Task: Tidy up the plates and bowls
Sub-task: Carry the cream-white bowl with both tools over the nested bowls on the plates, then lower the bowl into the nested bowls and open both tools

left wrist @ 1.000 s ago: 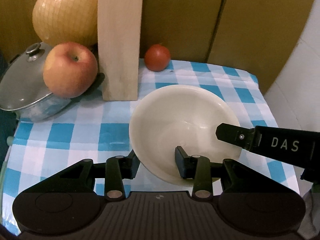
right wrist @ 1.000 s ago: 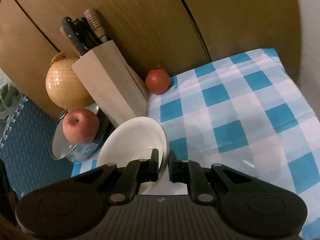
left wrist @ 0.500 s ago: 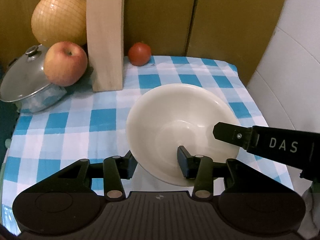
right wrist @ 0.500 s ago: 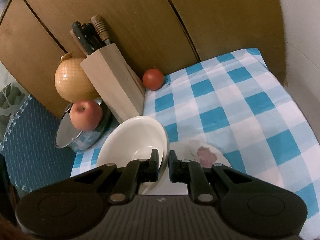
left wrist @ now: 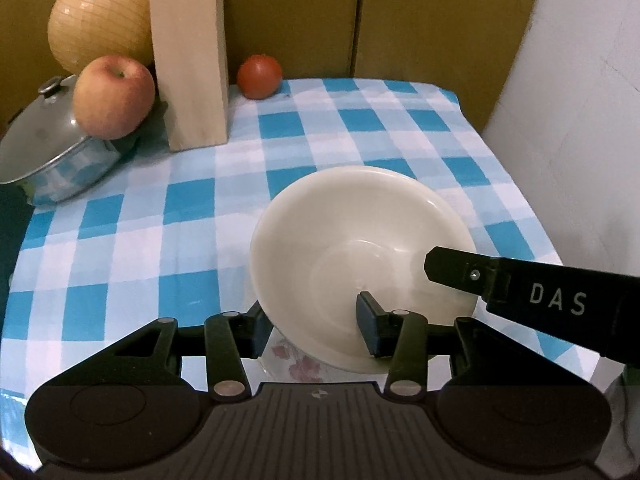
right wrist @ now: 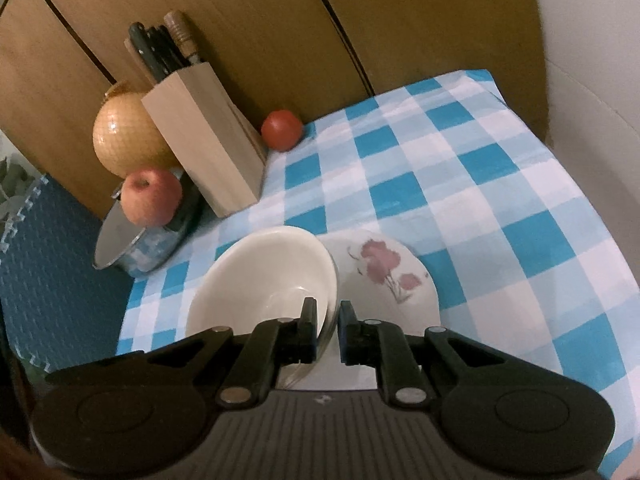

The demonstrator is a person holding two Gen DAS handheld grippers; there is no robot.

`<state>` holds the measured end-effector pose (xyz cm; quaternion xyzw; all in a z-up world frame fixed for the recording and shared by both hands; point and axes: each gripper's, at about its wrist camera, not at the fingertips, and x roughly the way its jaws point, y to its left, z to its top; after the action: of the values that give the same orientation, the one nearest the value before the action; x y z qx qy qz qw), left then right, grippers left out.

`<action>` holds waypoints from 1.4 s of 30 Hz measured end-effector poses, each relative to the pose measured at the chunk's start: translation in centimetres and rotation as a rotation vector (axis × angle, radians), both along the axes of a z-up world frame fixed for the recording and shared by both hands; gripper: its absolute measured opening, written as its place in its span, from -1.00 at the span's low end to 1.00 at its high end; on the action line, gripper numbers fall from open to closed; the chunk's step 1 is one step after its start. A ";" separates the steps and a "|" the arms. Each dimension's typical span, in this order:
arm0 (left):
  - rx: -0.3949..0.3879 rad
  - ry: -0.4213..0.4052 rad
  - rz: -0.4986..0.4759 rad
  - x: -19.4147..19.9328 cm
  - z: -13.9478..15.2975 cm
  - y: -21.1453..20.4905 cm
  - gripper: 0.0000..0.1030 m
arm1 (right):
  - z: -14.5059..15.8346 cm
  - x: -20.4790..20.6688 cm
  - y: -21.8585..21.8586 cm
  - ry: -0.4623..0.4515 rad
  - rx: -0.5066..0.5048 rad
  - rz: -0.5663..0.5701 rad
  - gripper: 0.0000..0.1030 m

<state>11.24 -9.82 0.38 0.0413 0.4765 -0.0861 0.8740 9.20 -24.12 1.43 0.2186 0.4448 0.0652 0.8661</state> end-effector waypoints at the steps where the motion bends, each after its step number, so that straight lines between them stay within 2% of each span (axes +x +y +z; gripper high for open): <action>1: 0.005 0.003 -0.002 -0.1 -0.1 -0.1 0.02 | -0.1 -0.1 0.0 0.003 -0.002 0.000 -0.73; 33: 0.008 0.055 -0.017 0.6 -1.2 -0.3 0.07 | -1.2 0.2 0.0 0.046 -0.048 -0.002 -0.71; 42: 0.039 0.044 -0.006 0.5 -1.3 -0.3 0.07 | -0.5 -0.4 -0.3 0.000 -0.108 -0.033 -0.70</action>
<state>11.76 -10.12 -0.90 0.0580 0.4972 -0.0803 0.8619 8.79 -24.42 0.90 0.1788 0.4439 0.0270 0.8776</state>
